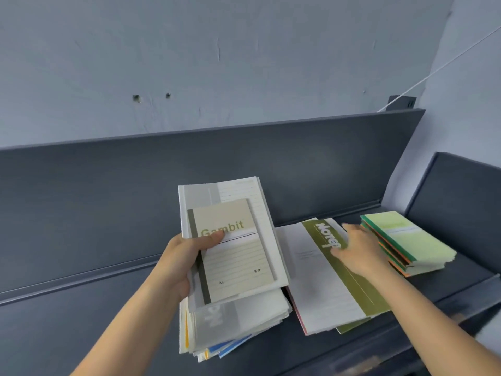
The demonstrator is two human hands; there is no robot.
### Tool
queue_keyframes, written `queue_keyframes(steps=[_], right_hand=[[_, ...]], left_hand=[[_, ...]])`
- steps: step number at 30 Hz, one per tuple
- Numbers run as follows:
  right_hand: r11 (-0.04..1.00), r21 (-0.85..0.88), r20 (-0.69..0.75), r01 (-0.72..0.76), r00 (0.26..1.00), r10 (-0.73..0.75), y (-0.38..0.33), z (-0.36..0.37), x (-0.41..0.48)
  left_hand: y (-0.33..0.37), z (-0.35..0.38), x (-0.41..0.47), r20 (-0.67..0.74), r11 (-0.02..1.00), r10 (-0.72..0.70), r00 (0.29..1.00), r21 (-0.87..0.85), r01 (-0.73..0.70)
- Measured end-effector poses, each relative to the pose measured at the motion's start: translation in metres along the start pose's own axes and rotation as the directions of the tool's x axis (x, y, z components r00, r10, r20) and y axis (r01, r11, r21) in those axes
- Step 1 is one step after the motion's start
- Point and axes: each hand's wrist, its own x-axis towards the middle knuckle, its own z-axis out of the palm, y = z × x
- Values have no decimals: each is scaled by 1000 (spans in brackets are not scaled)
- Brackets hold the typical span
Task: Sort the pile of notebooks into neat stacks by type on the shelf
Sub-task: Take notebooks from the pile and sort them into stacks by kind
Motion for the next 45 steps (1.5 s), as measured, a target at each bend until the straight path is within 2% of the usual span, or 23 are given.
queue_keyframes(steps=[2,3,4,6,9,13,16,19,22,24,27,31,36,38,41,45], right_hand=[[930,338,-79,145,989,-126,-35,-11,-21],[874,435,-100,215,977,-191,-55,-15,-34],[842,461,-98,281,959,-267,-73,-17,-46],[817,467,11,338,922,-387,-100,-15,-67],[820,535,187,202,919,-348,-121,-2,-79],[781,624,189,36,962,-195,-128,10,-75],[685,721,287,-110,946,-150,-124,11,-68],[515,800,412,-308,906,-98,-115,13,-57],[359,811,545,-462,820,-175,-107,16,-51],[311,788,603,-531,766,-223,-105,18,-50],[285,792,609,-540,733,-304,-102,18,-47],[225,800,598,-556,705,-381,-100,20,-43],[183,840,539,-511,748,-387,-100,14,-46],[200,851,525,-485,778,-346,-102,12,-47],[200,853,522,-482,785,-332,-105,12,-51],[261,879,468,-399,826,-313,-105,11,-55]], left_hand=[[-1,-1,1,15,1000,-1,1000,-6,1],[-1,-2,1,20,1000,1,1000,-10,-1],[0,-3,1,25,1000,6,1000,-16,-5],[1,-3,-2,36,1000,11,999,-23,-11],[3,-3,-6,46,999,28,999,-36,-26],[2,-5,-11,111,998,26,994,-68,-18],[7,-11,-14,235,983,-1,972,-176,44],[13,-19,-18,379,945,1,925,-304,123],[13,-24,-22,456,945,24,889,-302,129],[13,-25,-26,476,951,64,877,-296,91],[14,-25,-29,486,956,132,864,-293,18],[19,-22,-31,529,938,190,827,-345,5],[25,-22,-35,516,955,218,828,-288,-72],[25,-23,-37,510,964,238,826,-225,-139],[25,-21,-40,485,961,274,831,-166,-220],[26,-25,-36,483,963,268,834,-123,-239]])
